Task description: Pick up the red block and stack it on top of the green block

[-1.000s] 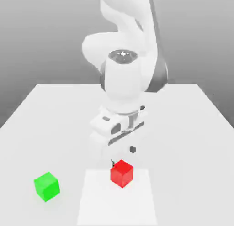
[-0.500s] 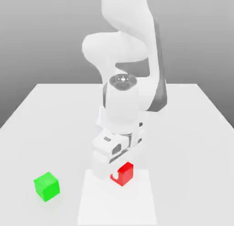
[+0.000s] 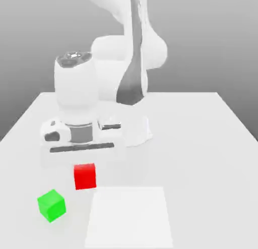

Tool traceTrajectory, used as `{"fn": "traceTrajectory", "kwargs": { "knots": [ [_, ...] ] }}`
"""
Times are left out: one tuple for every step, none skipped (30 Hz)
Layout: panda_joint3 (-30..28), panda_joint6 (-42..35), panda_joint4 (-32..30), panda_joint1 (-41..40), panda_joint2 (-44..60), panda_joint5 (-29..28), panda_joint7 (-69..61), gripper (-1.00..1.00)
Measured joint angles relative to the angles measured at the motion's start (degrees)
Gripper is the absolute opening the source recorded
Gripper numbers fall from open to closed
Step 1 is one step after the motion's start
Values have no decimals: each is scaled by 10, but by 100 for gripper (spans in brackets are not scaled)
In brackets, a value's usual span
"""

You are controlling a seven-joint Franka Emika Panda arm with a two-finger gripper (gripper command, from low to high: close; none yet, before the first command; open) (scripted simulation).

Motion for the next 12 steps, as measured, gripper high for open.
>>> {"fn": "traceTrajectory", "kwargs": {
  "knots": [
    [-10,-7,11,-10,4,2,25,-100],
    [-16,-15,22,-23,7,5,50,-100],
    [-19,-15,30,-39,15,10,66,-100],
    [-17,-6,35,-47,30,20,69,-100],
    [-11,9,38,-44,48,31,66,-100],
    [-6,25,40,-46,67,43,59,-100],
    [1,43,41,-50,87,56,51,-100],
    [9,61,43,-55,107,70,42,-100],
    [15,74,44,-59,121,78,36,100],
    [15,74,44,-59,121,78,36,100],
    [15,74,44,-59,121,78,36,100],
    [15,74,44,-59,121,78,36,100]
  ]
}}
